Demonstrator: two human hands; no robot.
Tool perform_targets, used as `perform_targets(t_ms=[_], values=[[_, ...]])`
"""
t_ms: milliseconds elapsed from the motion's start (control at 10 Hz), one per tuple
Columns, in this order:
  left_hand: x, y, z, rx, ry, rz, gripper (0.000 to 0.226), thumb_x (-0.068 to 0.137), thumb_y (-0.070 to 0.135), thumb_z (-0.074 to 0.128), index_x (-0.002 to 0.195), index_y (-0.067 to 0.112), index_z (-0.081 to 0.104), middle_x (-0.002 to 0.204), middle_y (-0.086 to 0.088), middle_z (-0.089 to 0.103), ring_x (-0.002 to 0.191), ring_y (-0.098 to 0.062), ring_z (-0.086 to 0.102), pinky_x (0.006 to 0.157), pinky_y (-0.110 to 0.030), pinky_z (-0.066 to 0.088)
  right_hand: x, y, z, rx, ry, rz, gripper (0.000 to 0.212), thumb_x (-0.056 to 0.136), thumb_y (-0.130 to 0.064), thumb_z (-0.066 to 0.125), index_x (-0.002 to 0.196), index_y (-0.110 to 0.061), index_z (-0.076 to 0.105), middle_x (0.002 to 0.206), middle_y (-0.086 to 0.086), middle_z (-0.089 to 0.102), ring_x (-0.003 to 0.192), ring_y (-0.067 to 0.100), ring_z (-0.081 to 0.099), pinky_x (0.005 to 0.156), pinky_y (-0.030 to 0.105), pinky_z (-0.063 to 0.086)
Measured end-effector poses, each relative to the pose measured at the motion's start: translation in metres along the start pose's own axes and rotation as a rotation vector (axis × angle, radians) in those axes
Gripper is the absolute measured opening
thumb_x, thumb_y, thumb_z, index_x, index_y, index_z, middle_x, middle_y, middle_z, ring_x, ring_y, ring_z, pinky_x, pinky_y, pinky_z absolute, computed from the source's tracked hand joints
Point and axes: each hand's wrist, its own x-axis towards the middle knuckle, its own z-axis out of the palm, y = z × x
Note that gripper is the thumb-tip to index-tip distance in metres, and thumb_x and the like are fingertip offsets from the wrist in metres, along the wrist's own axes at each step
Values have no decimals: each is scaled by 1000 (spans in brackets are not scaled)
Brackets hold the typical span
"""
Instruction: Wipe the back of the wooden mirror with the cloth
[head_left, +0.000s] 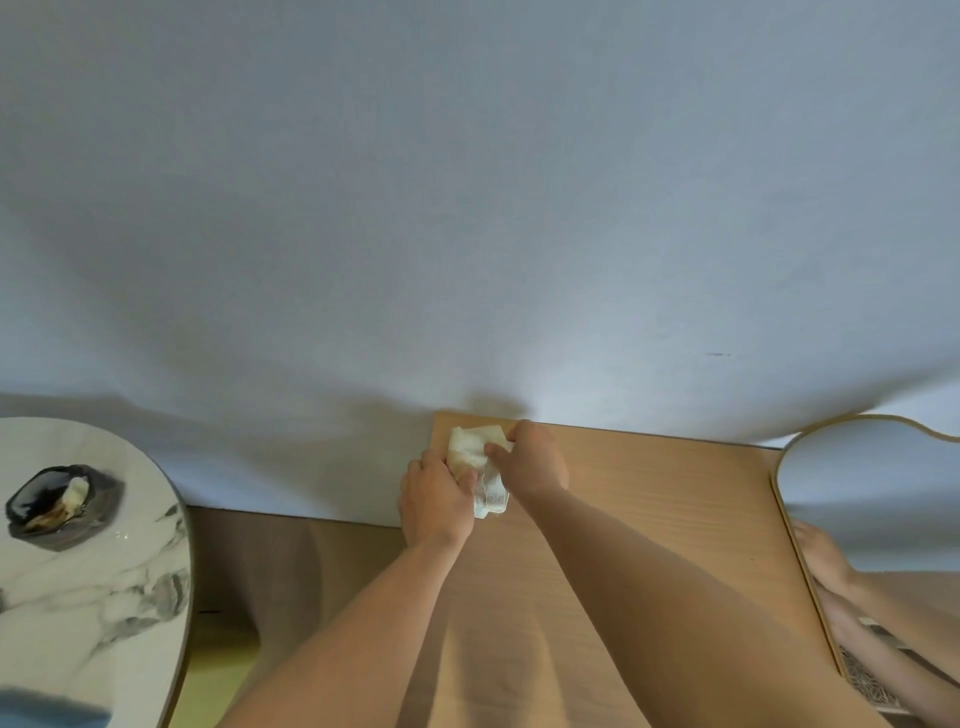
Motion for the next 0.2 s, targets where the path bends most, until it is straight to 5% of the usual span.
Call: perform_targets(t_ms=[200], values=[[-19, 8, -19, 16, 87, 55, 51, 100, 44, 62, 130, 3, 57, 133, -21, 58, 129, -41, 50, 105, -50, 42, -33, -2, -33, 28, 90, -131, 41, 98, -39, 61, 126, -9, 55, 129, 8, 55, 118, 28, 57, 87, 41, 51]])
